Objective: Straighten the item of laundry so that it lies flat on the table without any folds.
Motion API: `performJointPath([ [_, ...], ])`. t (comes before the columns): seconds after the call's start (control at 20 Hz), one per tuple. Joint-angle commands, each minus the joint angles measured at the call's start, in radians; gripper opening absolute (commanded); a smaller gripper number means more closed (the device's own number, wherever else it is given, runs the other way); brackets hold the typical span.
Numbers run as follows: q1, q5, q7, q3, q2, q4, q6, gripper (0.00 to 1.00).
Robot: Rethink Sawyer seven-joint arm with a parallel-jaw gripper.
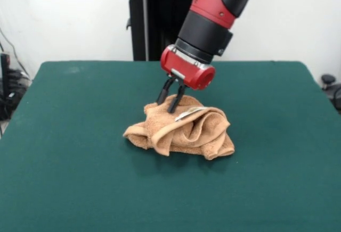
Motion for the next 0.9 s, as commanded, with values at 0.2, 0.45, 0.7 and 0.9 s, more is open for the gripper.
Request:
performJointPath([
  [0.2, 0.051, 0.007, 0.146, 0.092, 0.073, -0.054, 0.098, 0.0],
  [0.45, 0.03, -0.006, 0.164, 0.107, 0.032, -0.027, 0.106, 0.0],
  [0.7, 0.134, 0.007, 0.121, -0.061, -0.057, 0.006, 0.27, 0.0],
  [0.9, 0.213, -0.057, 0.111, -0.215, -0.135, 0.003, 0.484, 0.0],
])
